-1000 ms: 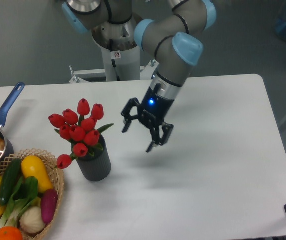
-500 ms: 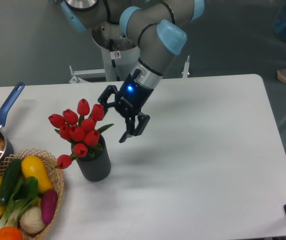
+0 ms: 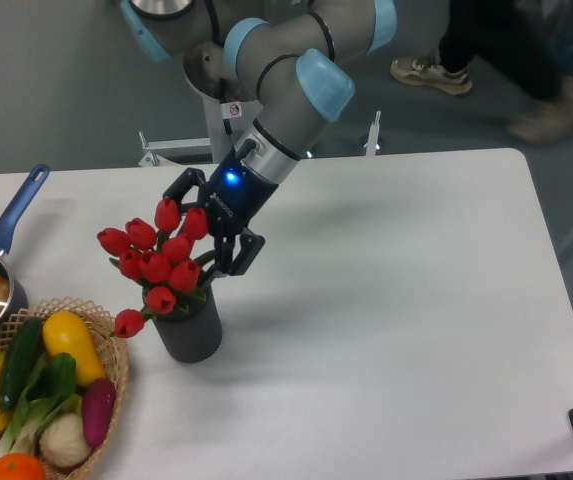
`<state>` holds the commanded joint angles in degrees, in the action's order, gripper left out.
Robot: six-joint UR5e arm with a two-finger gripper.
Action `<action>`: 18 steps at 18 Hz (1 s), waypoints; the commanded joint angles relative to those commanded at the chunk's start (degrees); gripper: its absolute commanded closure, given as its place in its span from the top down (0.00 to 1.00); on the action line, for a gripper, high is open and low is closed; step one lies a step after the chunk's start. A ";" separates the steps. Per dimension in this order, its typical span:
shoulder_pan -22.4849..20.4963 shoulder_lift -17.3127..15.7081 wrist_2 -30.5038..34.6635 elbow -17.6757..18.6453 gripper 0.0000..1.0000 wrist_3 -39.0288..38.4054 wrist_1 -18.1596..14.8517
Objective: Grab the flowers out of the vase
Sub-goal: 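Lower the gripper around the tulip stems and close it, then lift the gripped tulips up out of the black vase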
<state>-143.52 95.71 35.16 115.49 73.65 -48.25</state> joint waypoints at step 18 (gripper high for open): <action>-1.23 0.97 -1.41 -0.87 0.00 -1.48 0.44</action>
<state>-144.75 96.68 33.75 114.61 72.17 -47.81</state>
